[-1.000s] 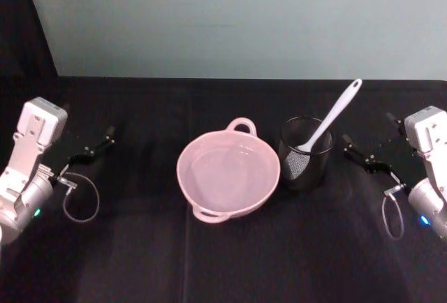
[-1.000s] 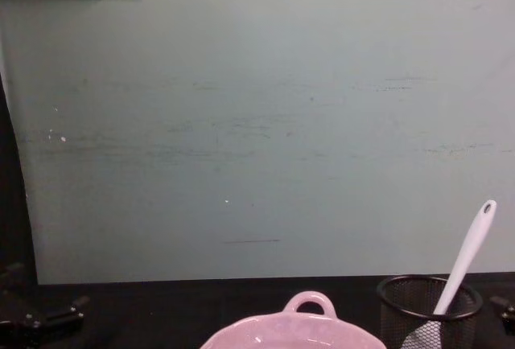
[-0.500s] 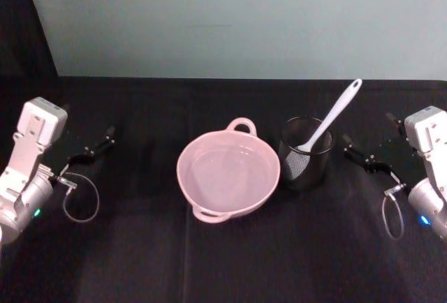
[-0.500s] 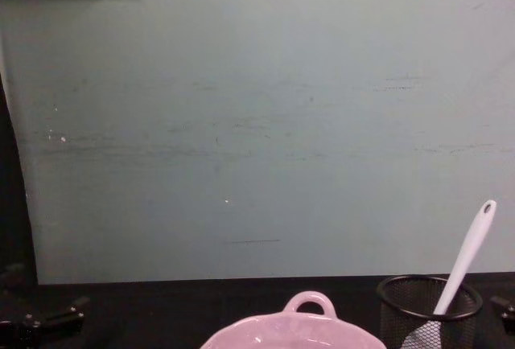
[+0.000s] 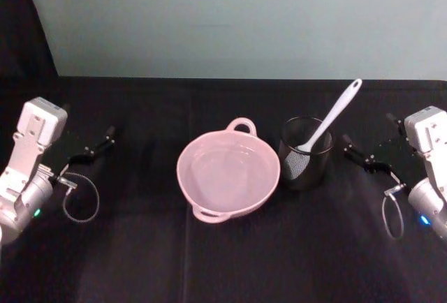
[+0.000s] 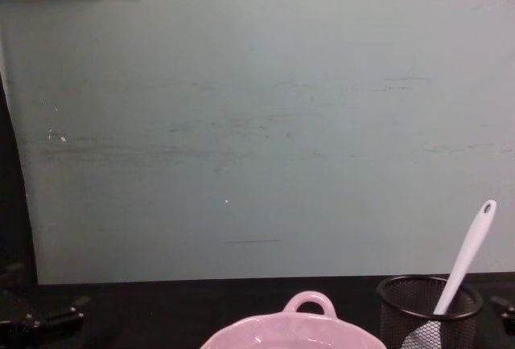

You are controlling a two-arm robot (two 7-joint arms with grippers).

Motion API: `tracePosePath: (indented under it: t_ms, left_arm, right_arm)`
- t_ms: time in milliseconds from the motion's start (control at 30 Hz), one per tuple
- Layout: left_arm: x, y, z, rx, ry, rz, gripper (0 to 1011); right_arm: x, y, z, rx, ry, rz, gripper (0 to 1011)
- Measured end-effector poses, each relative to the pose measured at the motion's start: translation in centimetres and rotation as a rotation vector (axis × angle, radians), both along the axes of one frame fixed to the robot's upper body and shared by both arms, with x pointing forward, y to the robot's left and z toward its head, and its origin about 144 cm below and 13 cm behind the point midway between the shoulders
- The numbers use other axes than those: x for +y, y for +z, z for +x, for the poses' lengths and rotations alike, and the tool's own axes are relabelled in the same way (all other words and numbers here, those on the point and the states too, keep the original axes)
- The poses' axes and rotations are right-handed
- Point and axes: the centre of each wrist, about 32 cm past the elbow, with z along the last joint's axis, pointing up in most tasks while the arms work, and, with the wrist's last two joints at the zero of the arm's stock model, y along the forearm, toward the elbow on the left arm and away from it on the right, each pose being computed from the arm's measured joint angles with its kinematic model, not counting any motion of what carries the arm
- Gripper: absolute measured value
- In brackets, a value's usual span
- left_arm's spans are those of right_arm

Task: Use the one hand to pick up the spoon and stir the clear water in the bowl.

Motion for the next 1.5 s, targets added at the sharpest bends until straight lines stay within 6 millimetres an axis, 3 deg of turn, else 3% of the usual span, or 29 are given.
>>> tracePosePath:
  t_ms: [1500]
  left_arm:
    - [0.00,0.00,0.00,0.000,0.000,0.000,1011]
  right_arm:
    - [0.00,0.00,0.00,0.000,0.000,0.000,1004]
